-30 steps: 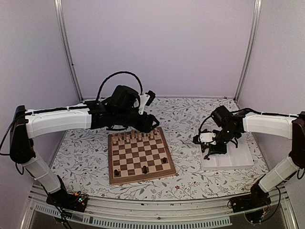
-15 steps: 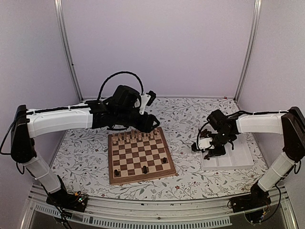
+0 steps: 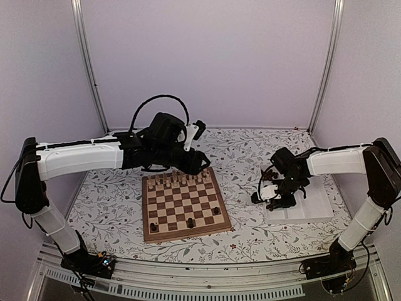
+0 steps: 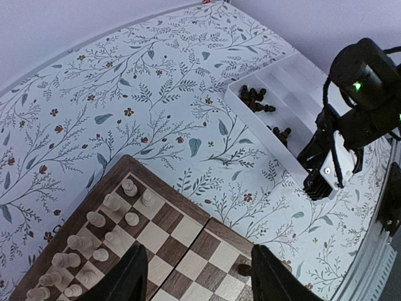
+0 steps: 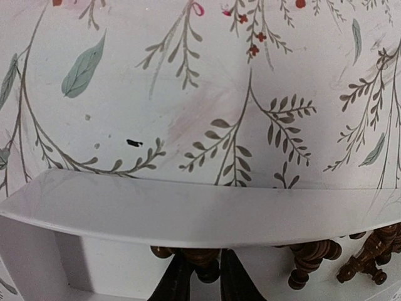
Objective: Set up the chess pieces on the board
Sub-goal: Pick up the chess piece from the storage box.
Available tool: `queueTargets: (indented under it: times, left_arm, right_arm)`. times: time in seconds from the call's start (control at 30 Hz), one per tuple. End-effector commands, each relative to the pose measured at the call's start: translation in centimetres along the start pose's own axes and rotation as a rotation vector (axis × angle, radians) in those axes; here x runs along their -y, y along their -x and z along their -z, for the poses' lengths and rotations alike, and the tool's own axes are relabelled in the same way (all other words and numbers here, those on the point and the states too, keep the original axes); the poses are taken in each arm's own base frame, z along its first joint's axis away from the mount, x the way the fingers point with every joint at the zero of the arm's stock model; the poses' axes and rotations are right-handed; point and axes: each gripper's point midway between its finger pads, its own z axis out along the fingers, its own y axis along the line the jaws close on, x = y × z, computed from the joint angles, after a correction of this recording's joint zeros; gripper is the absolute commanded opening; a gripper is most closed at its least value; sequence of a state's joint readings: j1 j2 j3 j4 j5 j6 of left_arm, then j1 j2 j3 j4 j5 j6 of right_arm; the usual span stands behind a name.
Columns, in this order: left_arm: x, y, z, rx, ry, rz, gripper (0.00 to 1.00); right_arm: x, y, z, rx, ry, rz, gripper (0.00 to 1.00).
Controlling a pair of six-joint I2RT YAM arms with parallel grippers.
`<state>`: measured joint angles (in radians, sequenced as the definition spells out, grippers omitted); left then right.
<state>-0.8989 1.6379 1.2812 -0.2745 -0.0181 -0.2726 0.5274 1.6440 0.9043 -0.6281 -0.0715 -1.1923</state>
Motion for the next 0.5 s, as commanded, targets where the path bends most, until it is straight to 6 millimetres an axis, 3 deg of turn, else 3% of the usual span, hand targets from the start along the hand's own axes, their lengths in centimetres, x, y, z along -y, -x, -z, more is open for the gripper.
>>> queueTargets:
  times: [0.0, 0.13, 0.27, 0.47]
  left_arm:
    - [0.6, 0.1, 0.2, 0.007, -0.007, -0.010, 0.57]
    - [1.1, 0.2, 0.1, 0.018, -0.023, -0.009, 0.57]
    - [2.0, -0.1, 0.0, 0.024, -0.019, -0.035, 0.57]
    - [6.3, -0.2, 0.6, 0.132, -0.074, -0.142, 0.56]
  right_arm:
    - [-2.3, 0.0, -0.1, 0.025, 0.100, -0.042, 0.17]
    - [-1.9, 0.3, 1.6, 0.053, 0.083, -0.106, 0.08]
    - [-0.6, 0.6, 4.6, 0.115, 0.043, -0.204, 0.06]
    - [0.0, 2.5, 8.7, 0.286, 0.030, -0.338, 0.05]
